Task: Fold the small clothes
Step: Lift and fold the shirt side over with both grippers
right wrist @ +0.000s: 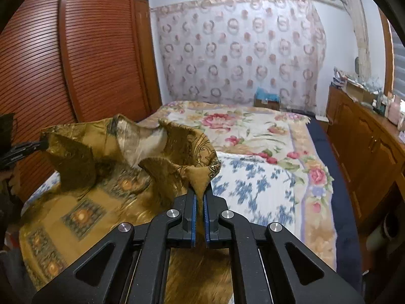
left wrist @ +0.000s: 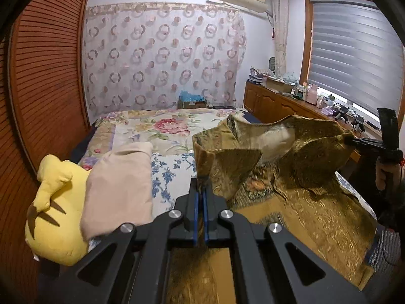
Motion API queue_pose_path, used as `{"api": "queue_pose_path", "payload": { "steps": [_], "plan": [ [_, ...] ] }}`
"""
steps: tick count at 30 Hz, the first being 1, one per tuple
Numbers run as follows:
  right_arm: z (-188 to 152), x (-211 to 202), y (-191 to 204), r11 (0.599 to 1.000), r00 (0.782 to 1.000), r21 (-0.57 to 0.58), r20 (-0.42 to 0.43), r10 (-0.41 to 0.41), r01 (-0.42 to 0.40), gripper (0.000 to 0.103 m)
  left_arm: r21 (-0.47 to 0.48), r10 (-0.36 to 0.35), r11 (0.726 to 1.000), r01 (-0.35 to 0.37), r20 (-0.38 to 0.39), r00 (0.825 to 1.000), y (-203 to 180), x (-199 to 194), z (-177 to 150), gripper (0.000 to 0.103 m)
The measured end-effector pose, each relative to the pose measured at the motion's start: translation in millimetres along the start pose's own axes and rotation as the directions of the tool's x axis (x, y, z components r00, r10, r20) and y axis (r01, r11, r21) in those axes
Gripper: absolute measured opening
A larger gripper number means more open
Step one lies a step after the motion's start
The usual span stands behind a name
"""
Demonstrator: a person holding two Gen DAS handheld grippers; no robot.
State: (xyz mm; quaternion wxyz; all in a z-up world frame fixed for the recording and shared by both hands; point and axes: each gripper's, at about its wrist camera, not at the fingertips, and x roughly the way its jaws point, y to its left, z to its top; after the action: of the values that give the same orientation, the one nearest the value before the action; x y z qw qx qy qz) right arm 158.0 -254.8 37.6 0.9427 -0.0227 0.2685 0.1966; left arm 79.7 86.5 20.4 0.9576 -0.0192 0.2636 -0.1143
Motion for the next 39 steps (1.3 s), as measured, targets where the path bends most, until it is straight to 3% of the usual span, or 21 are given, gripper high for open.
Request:
{"api": "queue_pose_path", "payload": {
  "steps": [11,16,19,22,32,39],
  "plan": [
    [-76,-76,20,0.998,1.0,0.067,-0.007,-0.004,0.004,0.001,-0.006,0.028,1.0,-0.028,0.037,0.999,11,-79,-50,0.0],
    [-104,-100,22,0.997,0.998,0.073,-0.06,-0.032,0.036,0.001,-0.017,0.035,0.999,-0.034,0.019,0.999,15,-105,-74,0.0],
    [-119,-104,24,0.995,0.988,0.065,-0.138,-0.069,0.078,0.001,-0.029,0.031,0.999,-0.031,-0.001,1.0,16,-112,-87,0.0],
    [-129,-106,26,0.996,0.983,0.062,-0.172,-0.056,0.068,0.002,-0.02,0.048,0.999,-0.048,-0.031,0.998,13,-110,-94,0.001],
    [-128,-116,31,0.994,0.974,0.031,-0.205,-0.095,0.104,0.002,0.092,0.079,0.993,-0.076,-0.031,0.996,6,-140,-97,0.006],
    [-114,-130,30,0.989,0.975,0.001,-0.165,-0.147,0.149,0.012,0.08,0.118,0.99,-0.115,-0.032,0.992,19,-148,-89,0.01]
  ]
}}
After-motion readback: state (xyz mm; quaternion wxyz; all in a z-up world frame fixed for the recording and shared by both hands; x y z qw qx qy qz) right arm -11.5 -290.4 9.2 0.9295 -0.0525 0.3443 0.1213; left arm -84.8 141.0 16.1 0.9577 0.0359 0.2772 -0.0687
